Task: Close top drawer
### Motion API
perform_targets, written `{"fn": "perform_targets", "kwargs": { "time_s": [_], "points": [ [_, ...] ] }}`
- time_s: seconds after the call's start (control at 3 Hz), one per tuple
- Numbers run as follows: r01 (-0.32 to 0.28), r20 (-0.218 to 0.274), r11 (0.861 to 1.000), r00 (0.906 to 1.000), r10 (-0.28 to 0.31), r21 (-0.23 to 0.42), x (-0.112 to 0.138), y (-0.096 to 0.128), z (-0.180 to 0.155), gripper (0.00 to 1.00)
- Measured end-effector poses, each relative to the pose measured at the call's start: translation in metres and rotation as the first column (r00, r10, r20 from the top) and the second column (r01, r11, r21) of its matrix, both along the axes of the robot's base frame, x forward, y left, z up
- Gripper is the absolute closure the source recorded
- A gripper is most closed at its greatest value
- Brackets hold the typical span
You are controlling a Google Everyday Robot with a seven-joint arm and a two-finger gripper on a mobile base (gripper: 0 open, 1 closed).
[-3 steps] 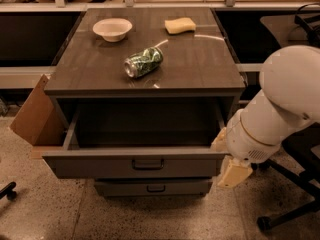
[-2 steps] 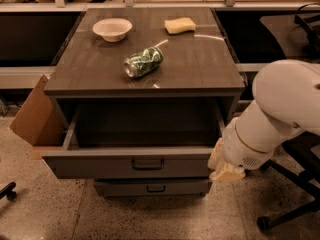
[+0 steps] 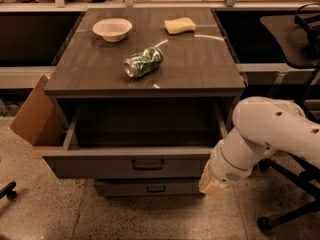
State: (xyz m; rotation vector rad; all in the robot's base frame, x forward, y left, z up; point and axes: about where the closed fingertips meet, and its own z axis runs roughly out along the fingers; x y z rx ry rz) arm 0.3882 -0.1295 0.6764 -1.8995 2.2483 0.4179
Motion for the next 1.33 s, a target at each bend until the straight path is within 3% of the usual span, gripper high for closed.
{"fn": "perform_targets", "kwargs": {
  "time_s": [0.33,0.67,1.0,1.33],
  "points": [
    [0.0,0.0,1.0,1.0,0.0,0.0,0.0,0.0,0.0,1.0],
    [-0.001,0.016,1.0,0.9999,0.001,-0.018,0.009,-0.004,-0.021,1.0],
    [-0.026,0.065,1.0,0.9975,0.026,-0.01,0.027,-0.008,-0.039,1.0],
    [-0.041,0.152,0.999,0.9877,0.039,0.008,0.055,-0.015,-0.051,1.0]
  ]
}}
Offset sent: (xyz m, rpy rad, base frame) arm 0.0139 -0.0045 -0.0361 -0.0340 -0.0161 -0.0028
